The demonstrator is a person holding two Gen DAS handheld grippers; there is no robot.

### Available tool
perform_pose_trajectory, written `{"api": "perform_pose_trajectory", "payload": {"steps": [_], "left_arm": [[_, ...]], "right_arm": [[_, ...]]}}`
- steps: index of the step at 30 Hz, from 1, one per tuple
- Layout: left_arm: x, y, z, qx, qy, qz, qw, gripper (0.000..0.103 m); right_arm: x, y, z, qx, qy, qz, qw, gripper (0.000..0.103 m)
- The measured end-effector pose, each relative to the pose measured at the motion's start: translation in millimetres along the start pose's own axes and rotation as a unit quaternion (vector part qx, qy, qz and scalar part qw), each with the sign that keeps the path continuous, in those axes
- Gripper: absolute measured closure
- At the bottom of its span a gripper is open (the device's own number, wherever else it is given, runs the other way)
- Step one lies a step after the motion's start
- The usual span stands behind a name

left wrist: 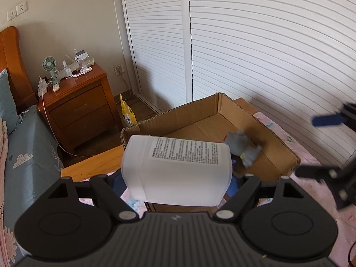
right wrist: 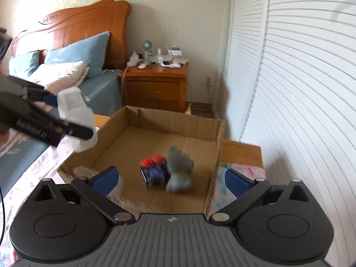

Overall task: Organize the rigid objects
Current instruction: 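Carry grey toy and white jug into the box and open both tools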

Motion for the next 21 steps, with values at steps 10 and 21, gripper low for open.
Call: {"api": "perform_pose_trajectory", "payload": {"steps": [10, 21], "left_arm": [[-4, -6, -35, 0.027, -0.003, 0.009, 0.9996, 0.020], [9, -14, -87, 0.057, -0.051, 0.021, 0.9969, 0.013]], "right_arm": [[18, 34, 47, 0.013, 0.052, -0.028, 0.998, 0.000], [10, 36, 73, 0.004, 0.073, -0.045, 0.996, 0.000]]}}
Point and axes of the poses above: each gripper's, at about its wrist camera, not at the fingertips, and z roughly against the way its jaws point, x to its left, y to its underside, the point moved 7 cm from there along -z, roughly the way its jaws point, and after that the axes turned 15 degrees about -x, right-handed, at the moved point
